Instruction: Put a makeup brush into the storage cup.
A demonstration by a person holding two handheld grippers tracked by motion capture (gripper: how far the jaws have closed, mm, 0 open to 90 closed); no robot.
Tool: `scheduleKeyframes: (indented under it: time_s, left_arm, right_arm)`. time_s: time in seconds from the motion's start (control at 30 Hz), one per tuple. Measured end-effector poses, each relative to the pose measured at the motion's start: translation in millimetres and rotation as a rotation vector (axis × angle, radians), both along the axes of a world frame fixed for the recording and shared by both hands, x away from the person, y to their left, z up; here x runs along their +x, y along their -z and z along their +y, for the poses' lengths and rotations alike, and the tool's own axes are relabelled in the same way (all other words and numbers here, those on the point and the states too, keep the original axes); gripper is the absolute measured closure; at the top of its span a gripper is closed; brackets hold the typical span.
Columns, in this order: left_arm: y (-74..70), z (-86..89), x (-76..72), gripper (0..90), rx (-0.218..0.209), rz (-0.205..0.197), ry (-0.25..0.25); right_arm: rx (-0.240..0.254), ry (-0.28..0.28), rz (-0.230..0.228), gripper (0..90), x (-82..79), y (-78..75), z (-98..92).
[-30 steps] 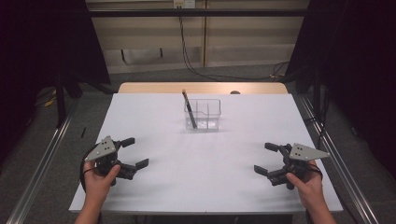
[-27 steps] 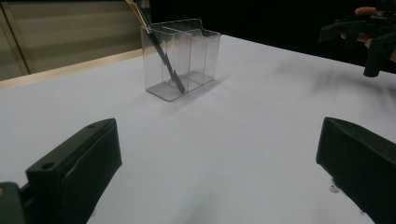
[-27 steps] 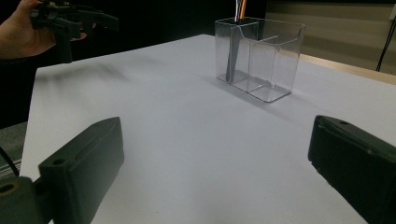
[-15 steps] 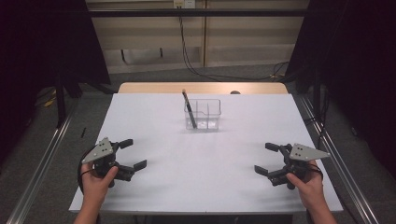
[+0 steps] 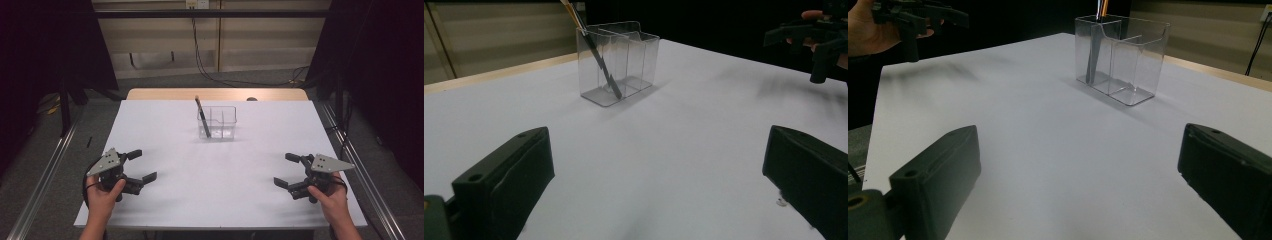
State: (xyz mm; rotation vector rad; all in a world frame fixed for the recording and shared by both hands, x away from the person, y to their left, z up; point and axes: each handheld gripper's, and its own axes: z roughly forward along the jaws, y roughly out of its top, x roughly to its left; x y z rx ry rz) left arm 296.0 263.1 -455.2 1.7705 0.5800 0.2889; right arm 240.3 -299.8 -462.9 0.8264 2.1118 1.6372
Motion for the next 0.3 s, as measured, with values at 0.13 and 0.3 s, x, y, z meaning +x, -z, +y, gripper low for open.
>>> scheduleKeyframes:
  time_s: [0.13,0.3]
  left_arm:
    - [0.3,0.9,-1.0,0.0,0.001,0.003,-0.001]
    - [0.3,0.9,-1.9,0.0,0.0,0.003,0.002]
  right_arm:
    - [-0.006,0.0,-0.004,3.3,-0.6,0.2,-0.4]
    - [-0.014,0.005,-0.003,3.3,-1.8,1.2,-2.6]
